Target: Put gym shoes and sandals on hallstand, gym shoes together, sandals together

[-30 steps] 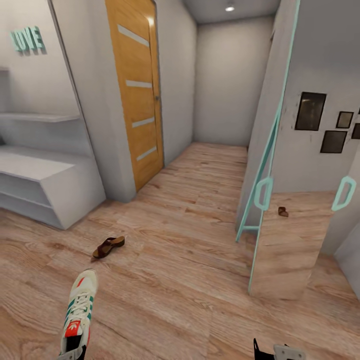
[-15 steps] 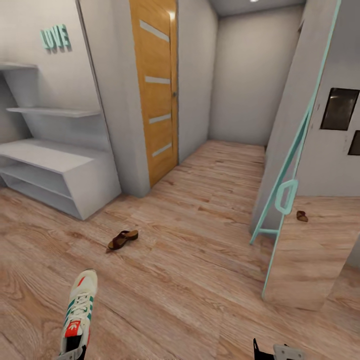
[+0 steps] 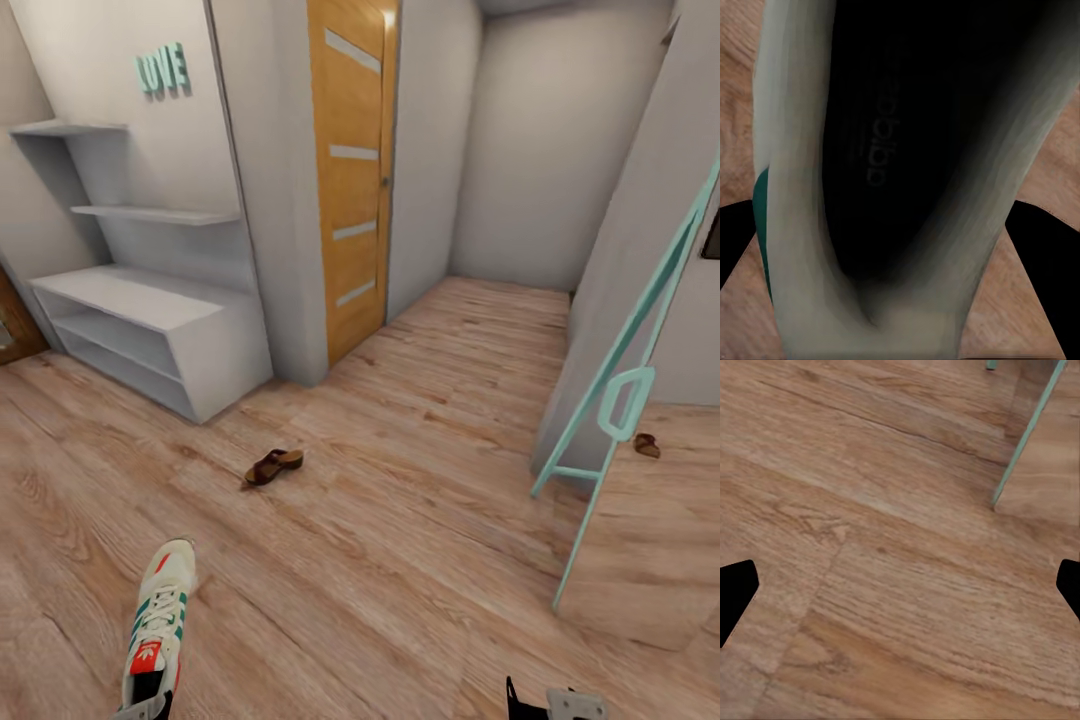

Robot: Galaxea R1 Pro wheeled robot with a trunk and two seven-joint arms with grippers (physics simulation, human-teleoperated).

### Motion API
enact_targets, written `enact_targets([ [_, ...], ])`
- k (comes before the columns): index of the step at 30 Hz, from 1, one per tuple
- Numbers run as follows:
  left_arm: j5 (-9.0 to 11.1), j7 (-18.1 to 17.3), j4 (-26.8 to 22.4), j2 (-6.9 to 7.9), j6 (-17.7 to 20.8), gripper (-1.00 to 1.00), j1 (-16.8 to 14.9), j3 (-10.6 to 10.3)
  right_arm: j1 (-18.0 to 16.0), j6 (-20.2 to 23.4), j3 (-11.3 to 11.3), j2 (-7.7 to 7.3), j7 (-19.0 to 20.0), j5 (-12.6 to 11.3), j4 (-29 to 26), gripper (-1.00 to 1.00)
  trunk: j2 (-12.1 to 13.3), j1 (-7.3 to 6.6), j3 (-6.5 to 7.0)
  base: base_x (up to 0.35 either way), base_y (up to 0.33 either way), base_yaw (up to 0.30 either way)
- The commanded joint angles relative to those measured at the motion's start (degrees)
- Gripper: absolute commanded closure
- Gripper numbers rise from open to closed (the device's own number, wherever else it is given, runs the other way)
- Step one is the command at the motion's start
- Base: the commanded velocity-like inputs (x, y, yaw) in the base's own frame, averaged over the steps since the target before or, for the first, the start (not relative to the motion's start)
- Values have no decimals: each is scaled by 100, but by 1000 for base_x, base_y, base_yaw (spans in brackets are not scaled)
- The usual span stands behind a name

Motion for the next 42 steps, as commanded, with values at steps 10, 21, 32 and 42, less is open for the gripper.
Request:
enact_targets([
  [10,21,-61,7,1,-4,100,-7,37,-1,-6,9,-1,-15,11,-3,-100,-2,-1,-35,0,0,271],
  [21,29,-61,7,4,-11,100,-7,51,-1,-6,21,-4,-16,12,-3,-100,-2,-1,-83,6,0,271],
  [32,26,-61,7,4,-17,100,-7,61,-1,1,26,-9,-4,11,-18,-100,-2,-1,-122,271,0,196],
  [42,29,-61,7,5,-16,100,-7,64,-1,-8,18,-9,-8,328,-23,-100,-2,-1,-129,339,0,4],
])
